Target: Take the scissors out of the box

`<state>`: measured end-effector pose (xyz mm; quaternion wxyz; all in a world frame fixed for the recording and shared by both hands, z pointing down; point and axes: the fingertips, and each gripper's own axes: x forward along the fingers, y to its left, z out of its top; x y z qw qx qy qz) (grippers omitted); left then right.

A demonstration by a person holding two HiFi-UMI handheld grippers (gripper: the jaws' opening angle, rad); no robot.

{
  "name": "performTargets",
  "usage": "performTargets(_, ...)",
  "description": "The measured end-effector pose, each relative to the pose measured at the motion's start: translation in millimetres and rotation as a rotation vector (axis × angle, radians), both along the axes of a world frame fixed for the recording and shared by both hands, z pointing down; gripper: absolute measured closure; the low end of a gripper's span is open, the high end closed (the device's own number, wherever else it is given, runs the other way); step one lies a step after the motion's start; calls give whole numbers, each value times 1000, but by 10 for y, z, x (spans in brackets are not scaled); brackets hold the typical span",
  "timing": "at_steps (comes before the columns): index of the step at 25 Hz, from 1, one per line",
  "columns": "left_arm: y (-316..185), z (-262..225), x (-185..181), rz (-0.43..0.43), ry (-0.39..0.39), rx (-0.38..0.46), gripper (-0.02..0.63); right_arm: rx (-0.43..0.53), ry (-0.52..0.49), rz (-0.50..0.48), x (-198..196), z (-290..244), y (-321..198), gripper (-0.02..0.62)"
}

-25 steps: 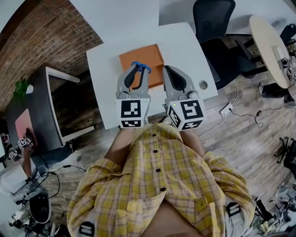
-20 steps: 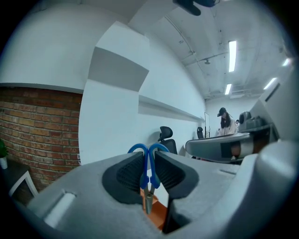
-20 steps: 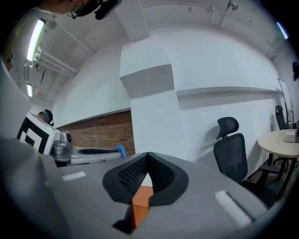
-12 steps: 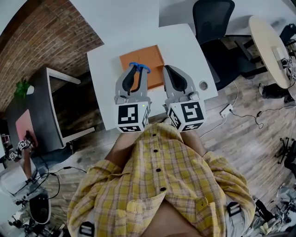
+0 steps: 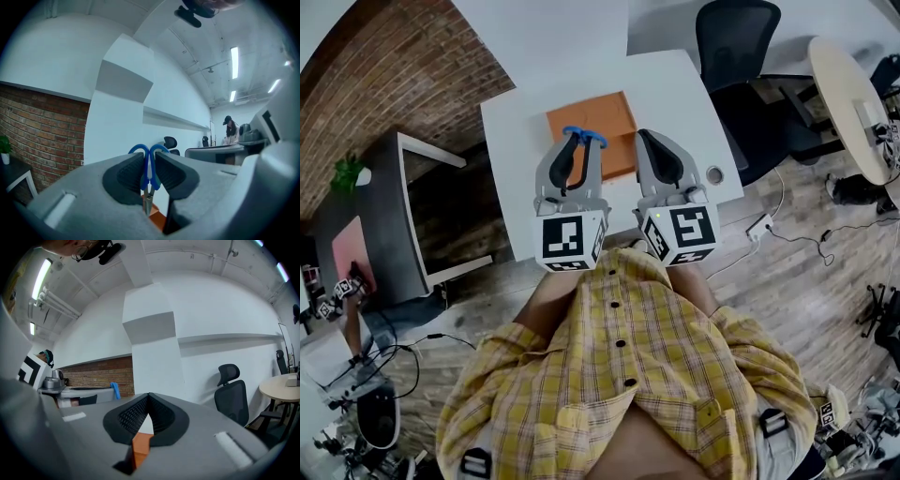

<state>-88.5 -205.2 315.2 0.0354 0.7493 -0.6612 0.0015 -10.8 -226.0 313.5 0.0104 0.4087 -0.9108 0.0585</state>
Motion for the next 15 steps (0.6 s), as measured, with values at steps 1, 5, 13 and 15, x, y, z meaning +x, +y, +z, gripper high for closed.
performTargets(1,15,-17,-7,-2,-4,5,526,3,-2,0,-4,-11,8,591)
performTargets(5,43,-41,-30,-9,-24,15,526,3,-3,0,-31,-6,32,591)
performTargets(13,8,-71,-61,-4,-35,15,526,1,1,4,-71,-22,-7,591)
performTargets(15,-9,-83,-69,-7,-43,15,526,-1,2,4,-76,-29,-28,591)
